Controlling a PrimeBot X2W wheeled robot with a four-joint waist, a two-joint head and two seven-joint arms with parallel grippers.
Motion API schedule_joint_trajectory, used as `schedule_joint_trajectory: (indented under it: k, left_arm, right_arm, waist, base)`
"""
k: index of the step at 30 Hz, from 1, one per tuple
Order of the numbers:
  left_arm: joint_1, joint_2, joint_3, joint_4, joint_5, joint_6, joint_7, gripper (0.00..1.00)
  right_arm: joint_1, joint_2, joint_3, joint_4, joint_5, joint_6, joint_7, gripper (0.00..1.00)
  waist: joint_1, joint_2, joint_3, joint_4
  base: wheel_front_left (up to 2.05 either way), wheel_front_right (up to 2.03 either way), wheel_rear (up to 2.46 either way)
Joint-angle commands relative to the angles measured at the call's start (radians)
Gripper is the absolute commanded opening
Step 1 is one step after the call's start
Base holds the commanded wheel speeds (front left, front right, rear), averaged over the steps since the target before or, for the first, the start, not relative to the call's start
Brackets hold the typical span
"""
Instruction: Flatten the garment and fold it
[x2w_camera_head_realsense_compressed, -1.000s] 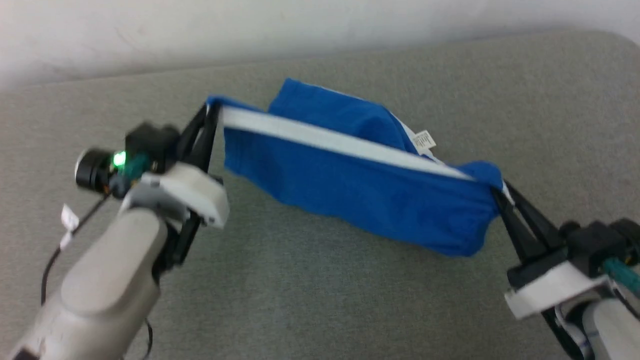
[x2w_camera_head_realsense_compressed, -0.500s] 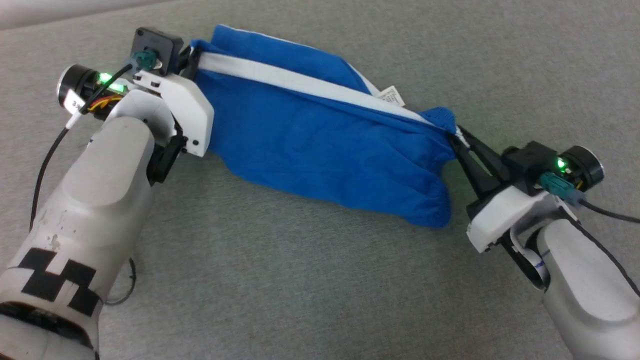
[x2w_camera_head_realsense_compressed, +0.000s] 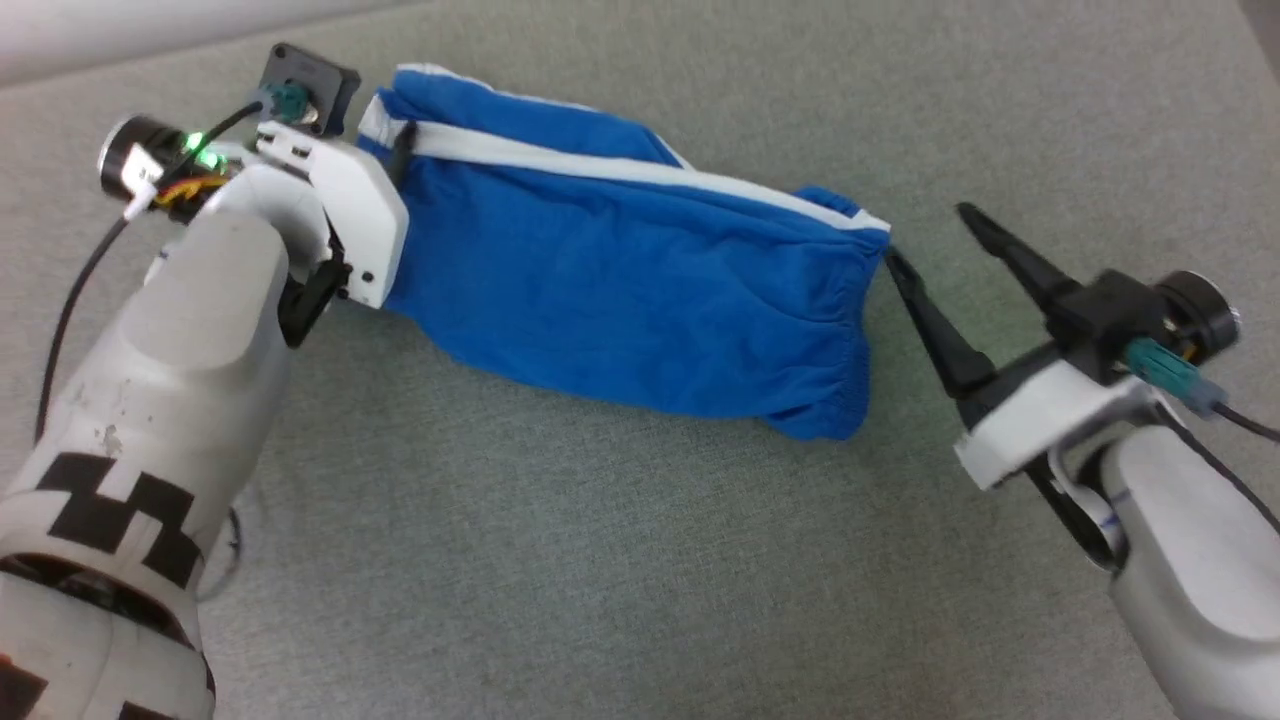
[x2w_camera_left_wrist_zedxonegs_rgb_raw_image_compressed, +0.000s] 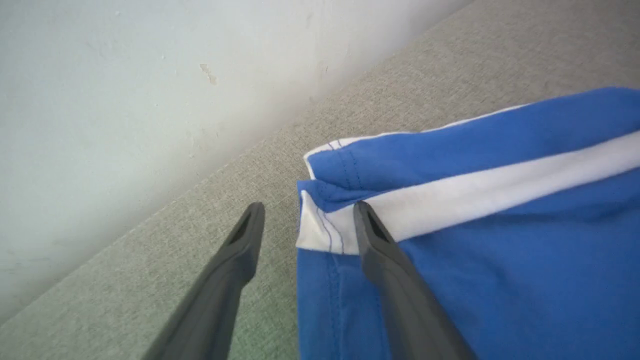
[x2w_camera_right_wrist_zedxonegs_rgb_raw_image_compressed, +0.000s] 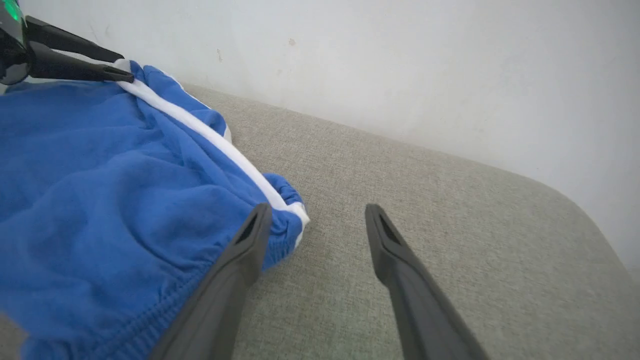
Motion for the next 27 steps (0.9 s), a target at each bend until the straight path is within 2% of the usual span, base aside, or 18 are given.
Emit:
schedule_joint_trajectory:
  k: [1, 4, 6, 9, 14, 18, 27]
  left_arm:
    - [-0.037, 0.004, -0.013, 0.002, 0.008, -0.010, 0.005, 1.00]
    - [-0.076, 0.015, -0.047, -0.006, 0.009, -0.022, 0.053, 1.00]
    - [-0.094, 0.016, -0.079, -0.023, -0.005, -0.026, 0.121, 1.00]
    - [-0.099, 0.030, -0.161, -0.097, -0.080, -0.026, 0.287, 1.00]
    - [-0.111, 0.117, -0.304, -0.253, -0.237, -0.027, 0.591, 1.00]
    - [-0.128, 0.181, -0.368, -0.325, -0.294, -0.027, 0.695, 1.00]
    - [-0.078, 0.227, -0.428, -0.319, -0.375, -0.027, 0.848, 1.00]
  right_arm:
    - [0.037, -0.008, -0.021, -0.035, -0.009, -0.002, -0.004, 1.00]
    - [0.101, -0.017, -0.064, -0.115, -0.024, -0.002, 0.012, 1.00]
    - [0.144, -0.022, -0.088, -0.169, -0.038, -0.002, 0.031, 1.00]
    - [0.196, -0.019, -0.115, -0.240, -0.052, -0.002, 0.062, 1.00]
    - [0.234, 0.000, -0.130, -0.317, -0.059, -0.002, 0.094, 1.00]
    - [0.231, 0.021, -0.124, -0.335, -0.061, -0.002, 0.098, 1.00]
    - [0.186, 0.059, -0.083, -0.285, -0.033, -0.002, 0.082, 1.00]
  waist:
    - [-0.0001, 0.0000, -0.068, 0.029]
    - [-0.0001, 0.0000, -0.105, 0.034]
    - [-0.0001, 0.0000, -0.121, 0.033]
    - [-0.0001, 0.0000, -0.132, 0.024]
    - [-0.0001, 0.0000, -0.116, -0.006]
    - [-0.0001, 0.0000, -0.082, -0.039]
    - [-0.0001, 0.0000, -0.032, -0.100]
  base:
    - [0.00, 0.00, 0.00]
    - [0.00, 0.00, 0.00]
    - [0.00, 0.00, 0.00]
    - [0.00, 0.00, 0.00]
    - [0.00, 0.00, 0.00]
    - [0.00, 0.00, 0.00]
    - [0.00, 0.00, 0.00]
